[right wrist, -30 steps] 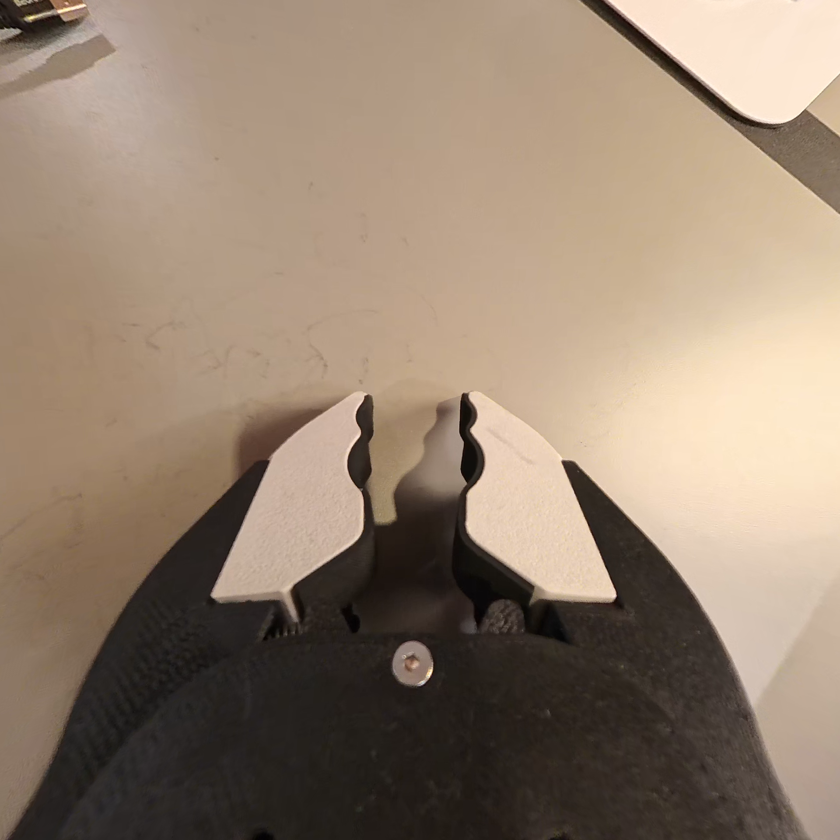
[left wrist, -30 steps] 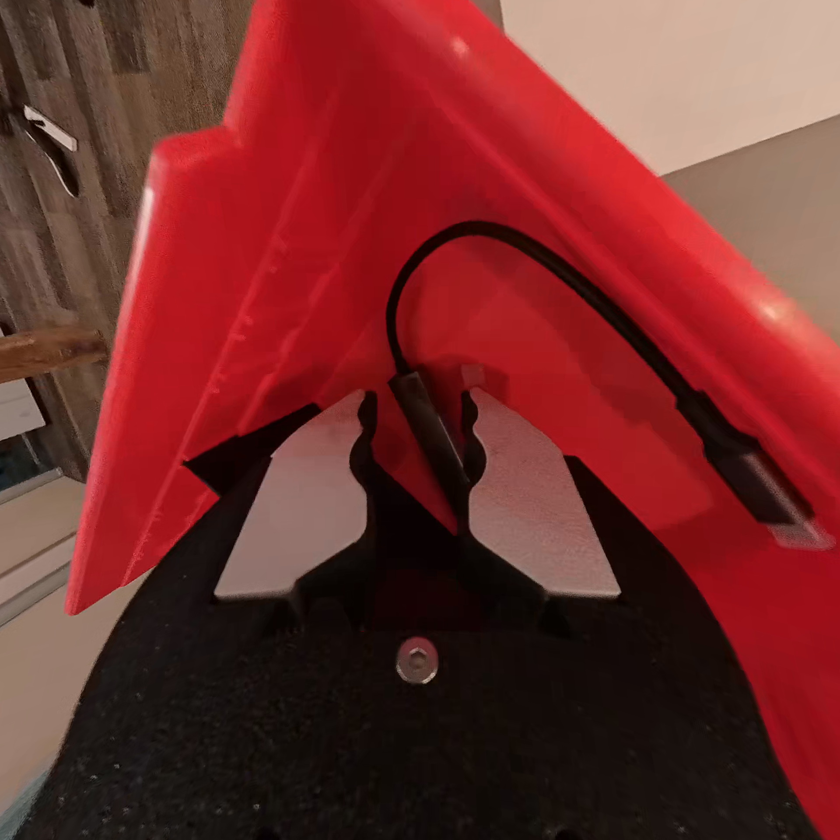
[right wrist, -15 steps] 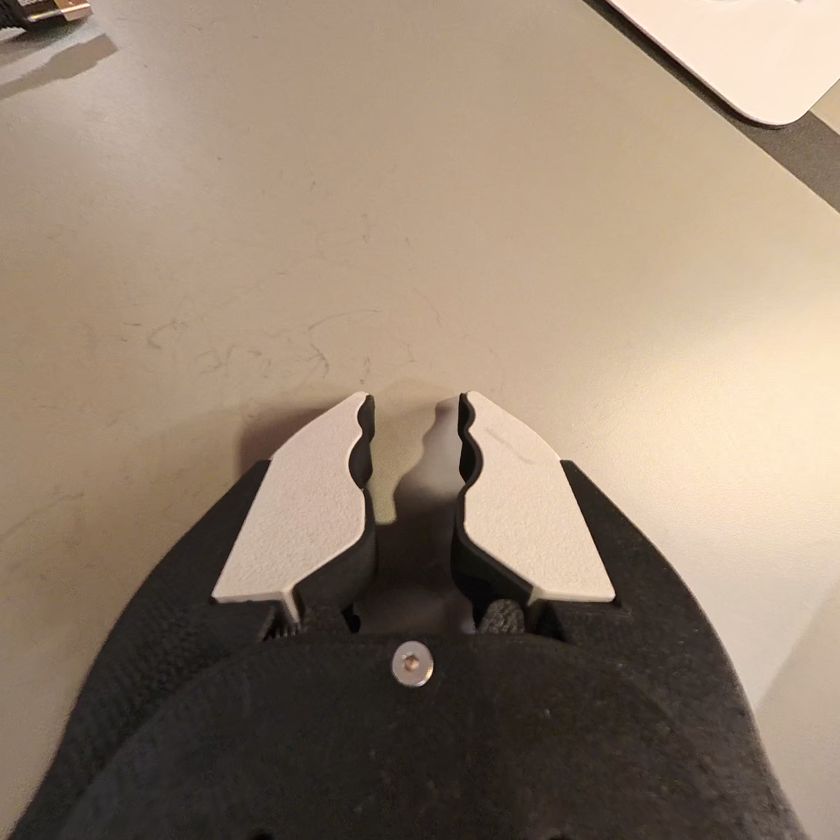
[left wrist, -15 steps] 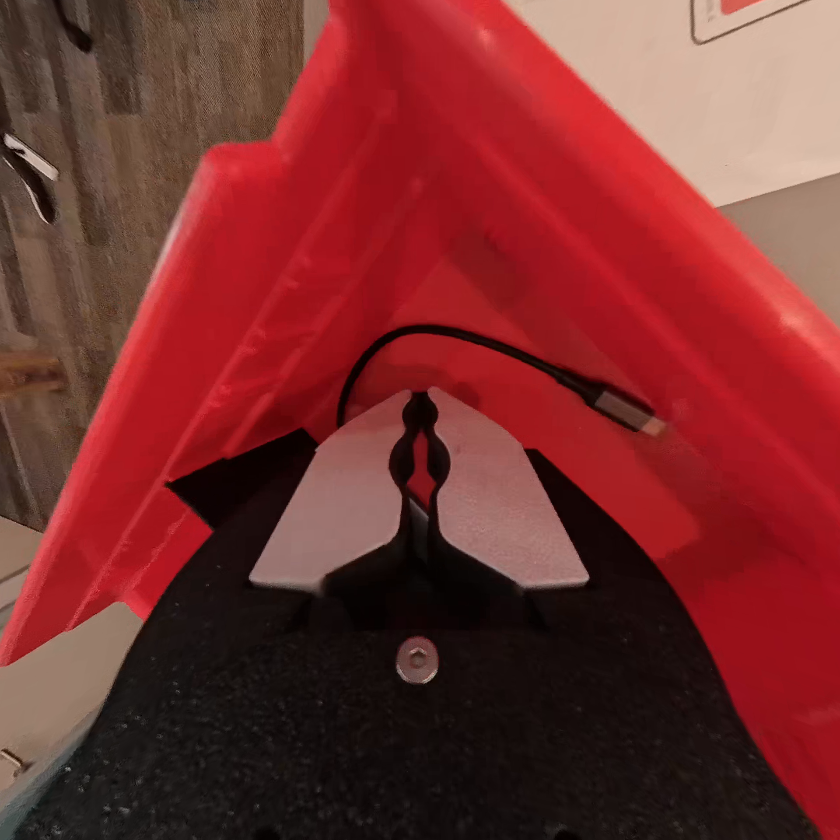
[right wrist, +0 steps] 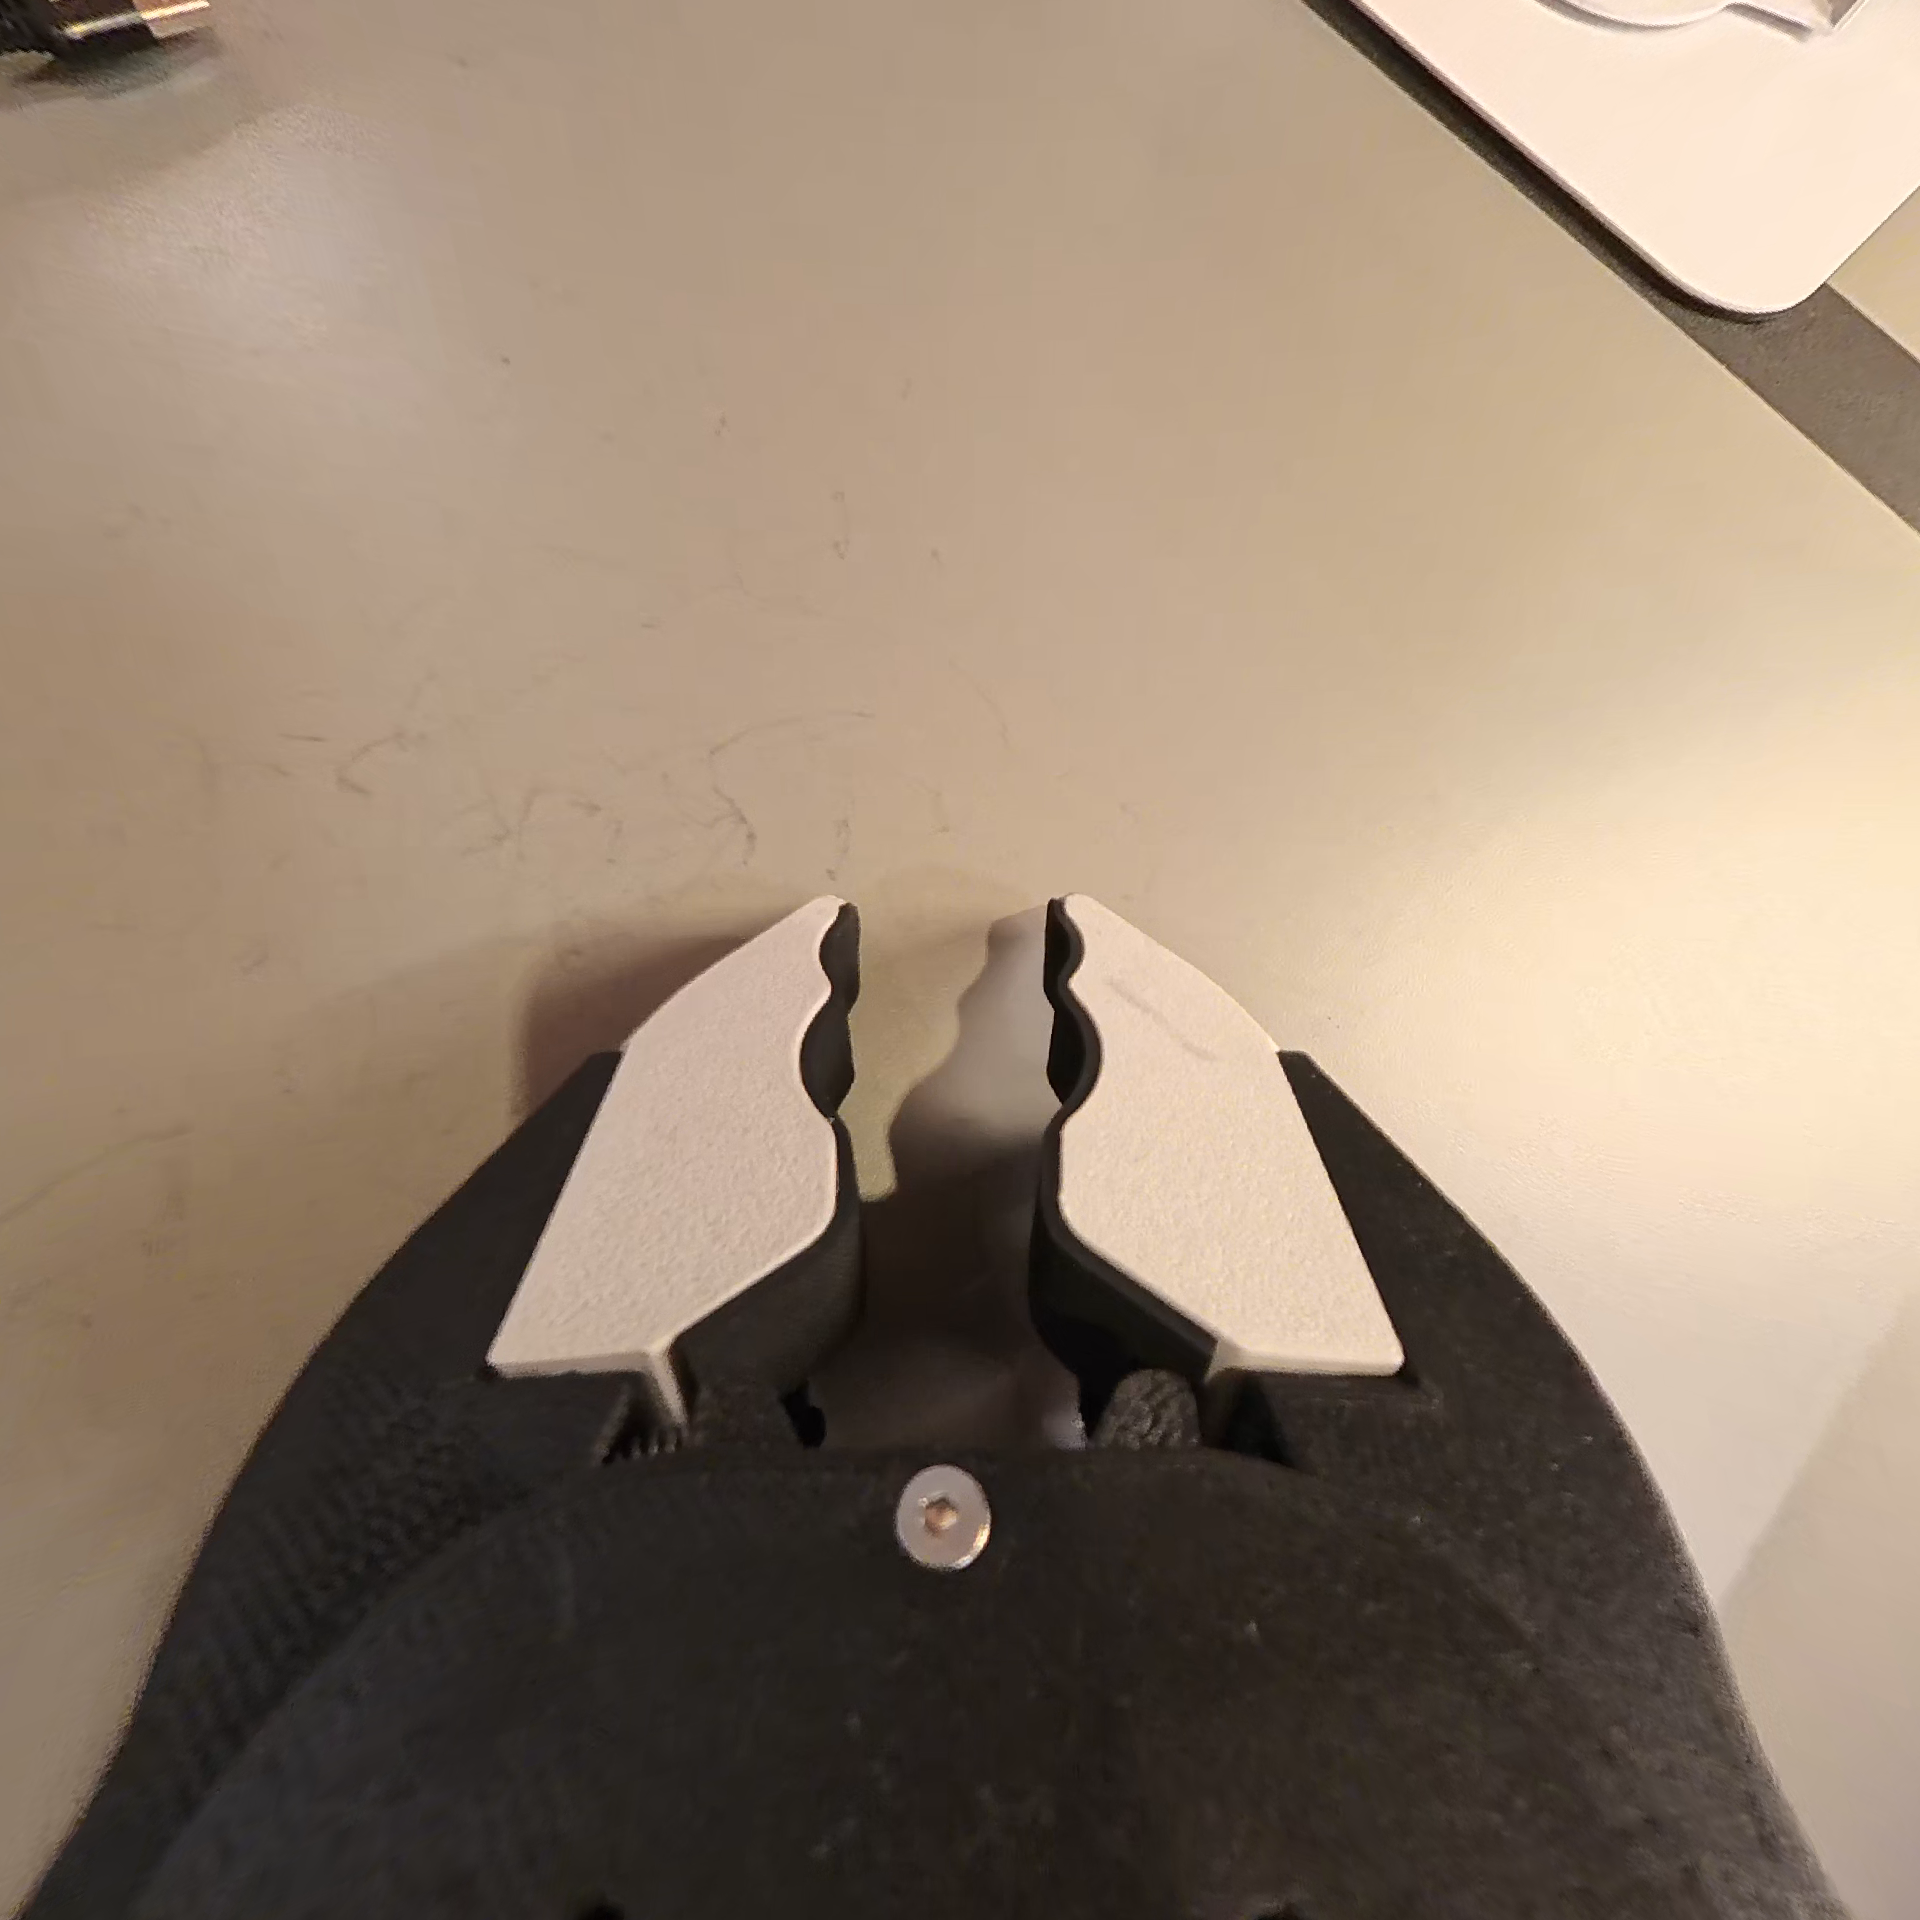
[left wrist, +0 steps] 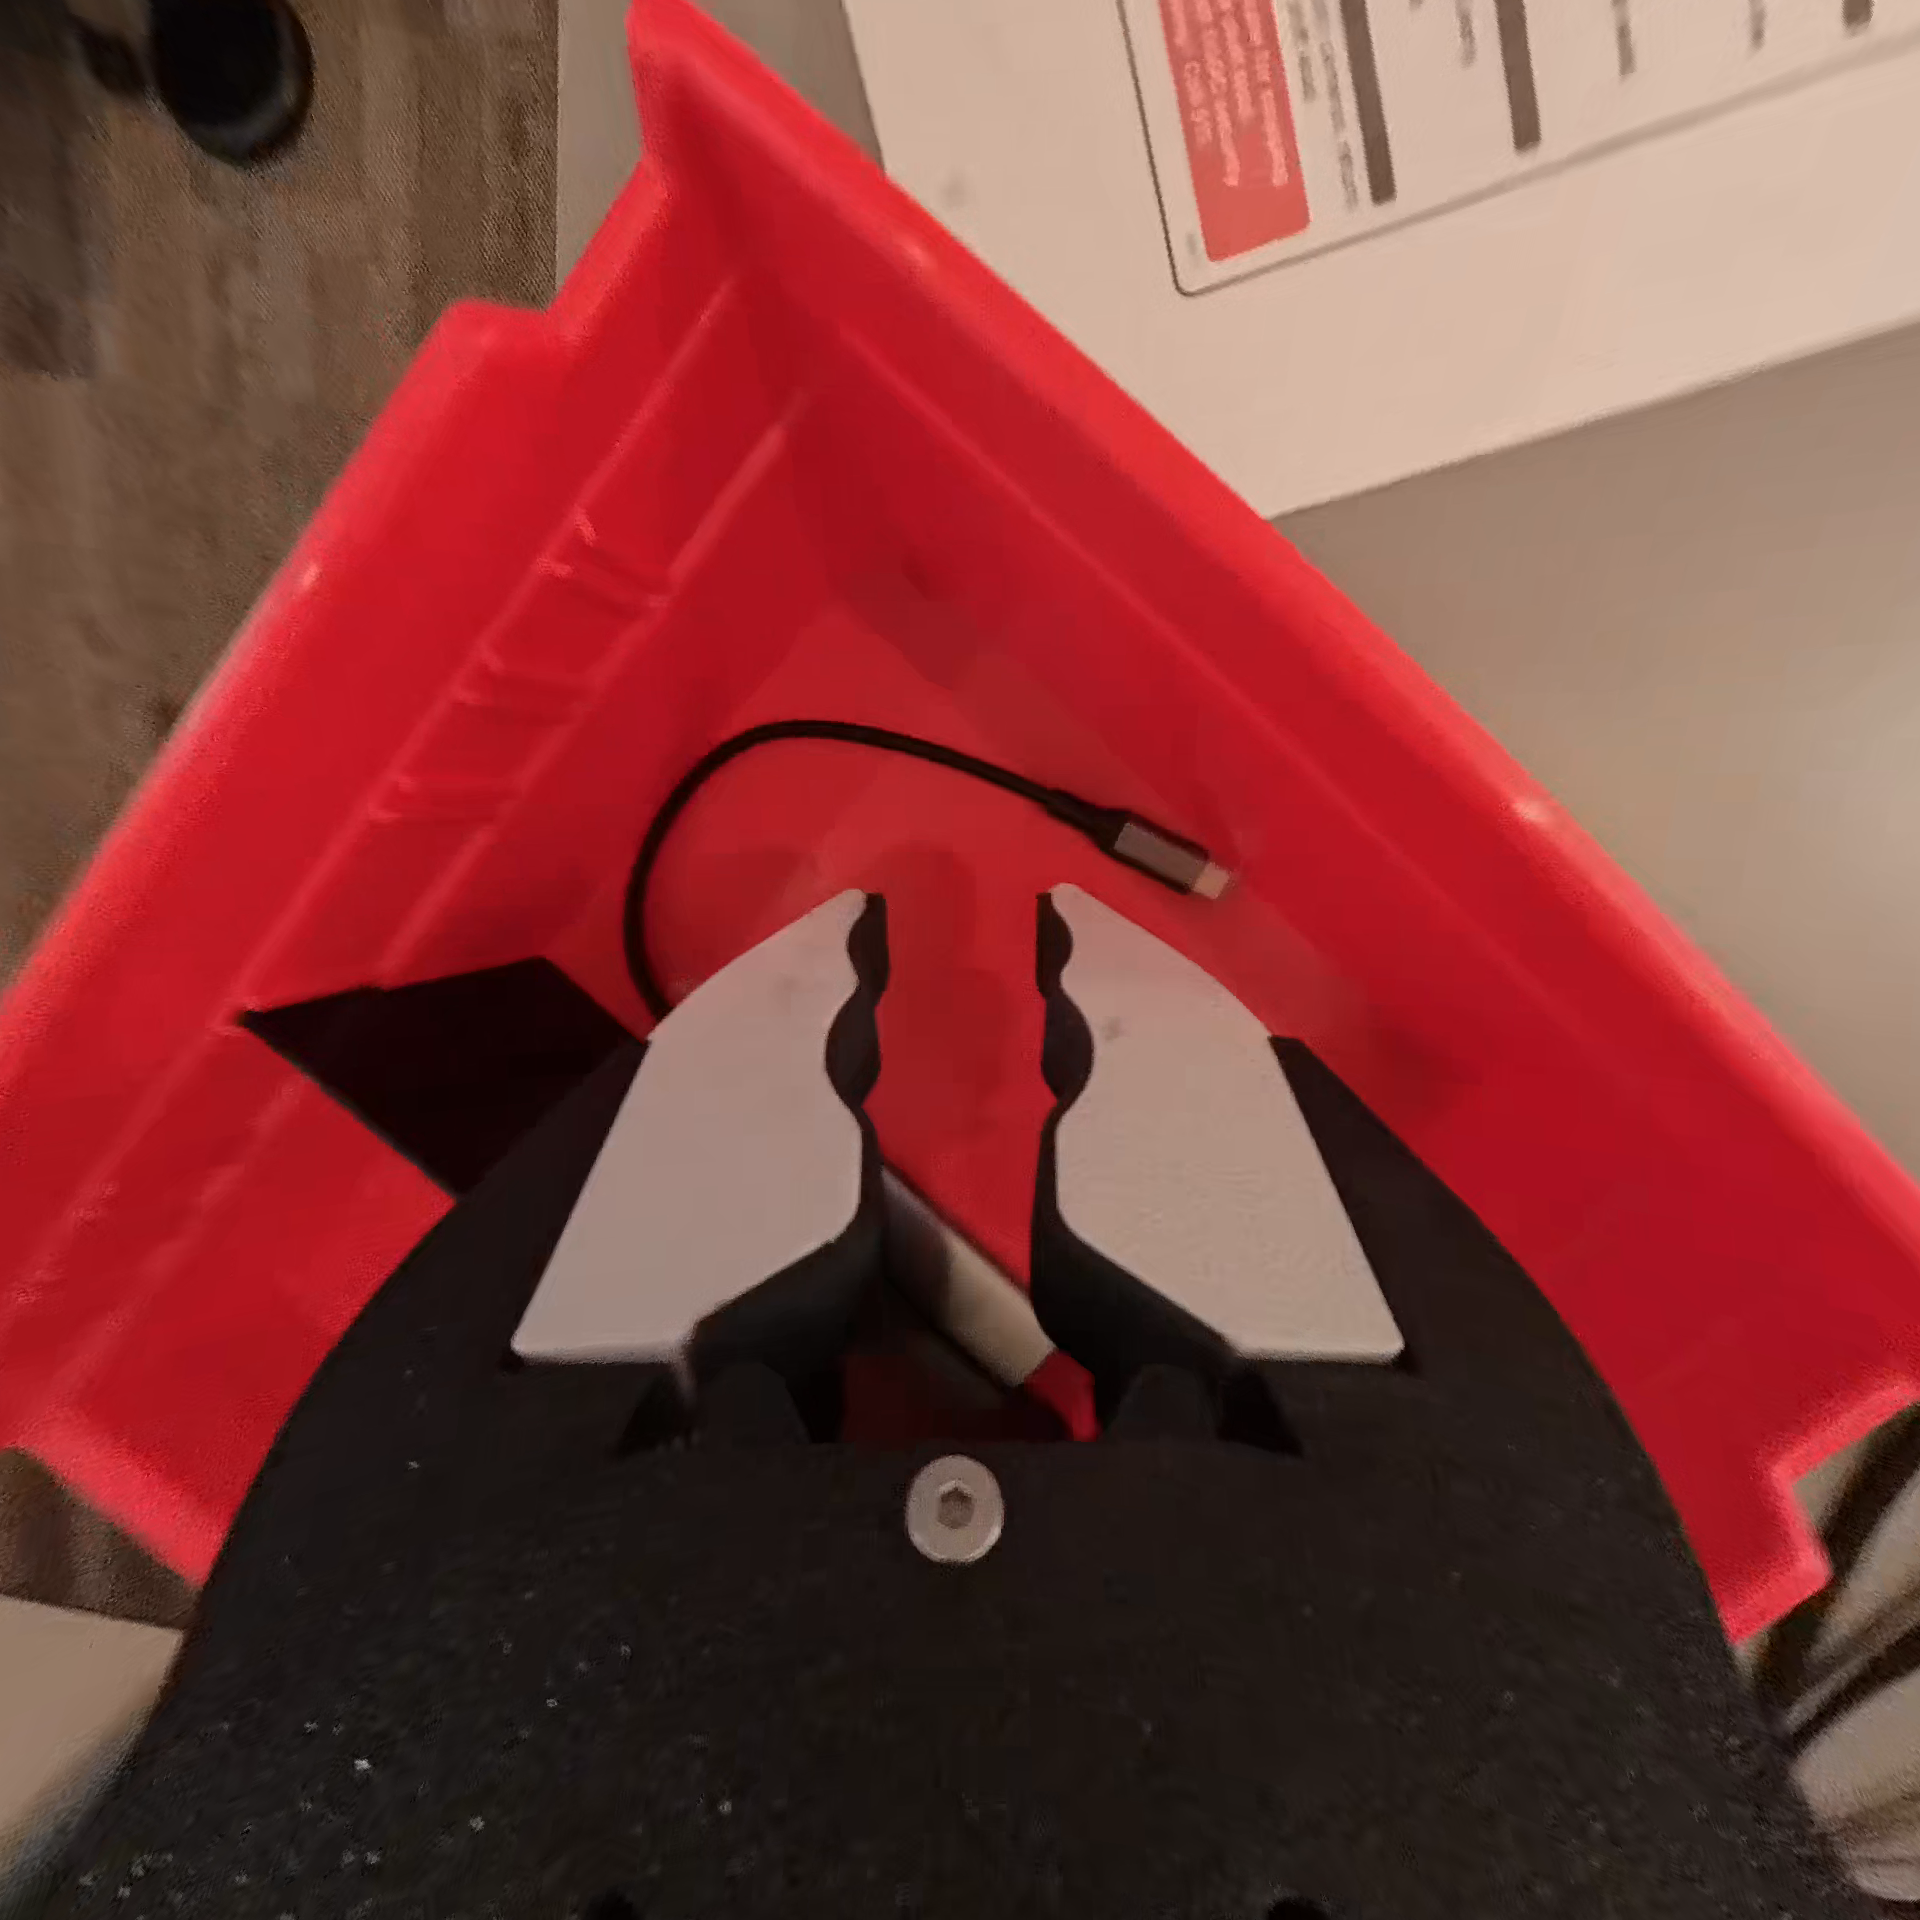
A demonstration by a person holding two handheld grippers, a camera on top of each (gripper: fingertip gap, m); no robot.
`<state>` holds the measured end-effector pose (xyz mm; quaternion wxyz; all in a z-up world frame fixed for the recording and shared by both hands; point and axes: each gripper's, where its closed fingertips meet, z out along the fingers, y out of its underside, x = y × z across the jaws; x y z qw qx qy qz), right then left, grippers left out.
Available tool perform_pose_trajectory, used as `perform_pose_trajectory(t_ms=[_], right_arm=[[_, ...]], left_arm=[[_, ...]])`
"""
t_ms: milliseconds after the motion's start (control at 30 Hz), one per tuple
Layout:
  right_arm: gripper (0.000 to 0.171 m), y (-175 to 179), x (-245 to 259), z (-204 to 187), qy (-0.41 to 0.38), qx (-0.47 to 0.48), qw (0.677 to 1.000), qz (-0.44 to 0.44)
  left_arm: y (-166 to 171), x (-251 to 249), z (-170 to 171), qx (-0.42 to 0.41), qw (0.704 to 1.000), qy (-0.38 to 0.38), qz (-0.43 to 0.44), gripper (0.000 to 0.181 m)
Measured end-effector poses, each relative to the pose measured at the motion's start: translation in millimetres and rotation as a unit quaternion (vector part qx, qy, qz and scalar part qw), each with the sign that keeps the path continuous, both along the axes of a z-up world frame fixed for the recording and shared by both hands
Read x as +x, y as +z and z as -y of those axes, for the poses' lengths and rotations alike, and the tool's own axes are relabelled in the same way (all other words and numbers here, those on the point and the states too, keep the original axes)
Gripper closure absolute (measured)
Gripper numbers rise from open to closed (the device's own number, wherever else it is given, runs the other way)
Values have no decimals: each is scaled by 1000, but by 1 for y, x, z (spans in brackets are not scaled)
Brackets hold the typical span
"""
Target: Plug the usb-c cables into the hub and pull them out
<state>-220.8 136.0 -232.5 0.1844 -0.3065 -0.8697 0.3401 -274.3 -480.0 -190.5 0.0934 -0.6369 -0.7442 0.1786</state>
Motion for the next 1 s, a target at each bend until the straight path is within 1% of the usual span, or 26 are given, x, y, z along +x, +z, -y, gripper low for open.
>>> perform_pose_trajectory(t_ms=[100, 167, 367, 467, 533, 633, 733, 833, 933, 1000], right_arm=[[137, 1, 1, 0, 2, 4, 1000, -9], [139, 2, 1, 1, 5, 9, 1000, -18], [142, 3, 3, 2, 11, 14, 999, -29], [142, 2, 3, 2, 12, 11, 1000, -23], [142, 1, 3, 2, 13, 8, 1000, -16], [142, 1, 3, 3, 15, 6, 1000, -12], [141, 1, 4, 4, 19, 4, 1000, -8], [140, 0, 5, 4, 24, 0, 1000, 1], [138, -1, 6, 5, 26, -3, 1000, 7], [138, -1, 6, 5, 27, -3, 1000, 7]], left_arm=[[-10, -7, -8, 77, 995, 67, -15, 143], [-17, -10, -10, 97, 991, 88, -10, 138], [-38, -5, -2, 63, 992, 101, 45, 135], [-46, -5, -3, 63, 991, 103, 54, 151], [-46, -6, -4, 66, 992, 96, 52, 181], [-46, -7, -6, 90, 990, 93, 48, 181], [-43, -8, -8, 110, 989, 94, 36, 181], [-27, -12, -7, 115, 990, 87, 1, 181], [-5, -7, -10, 114, 992, 56, -20, 165], [11, 5, -6, 85, 996, 29, -23, 157]])
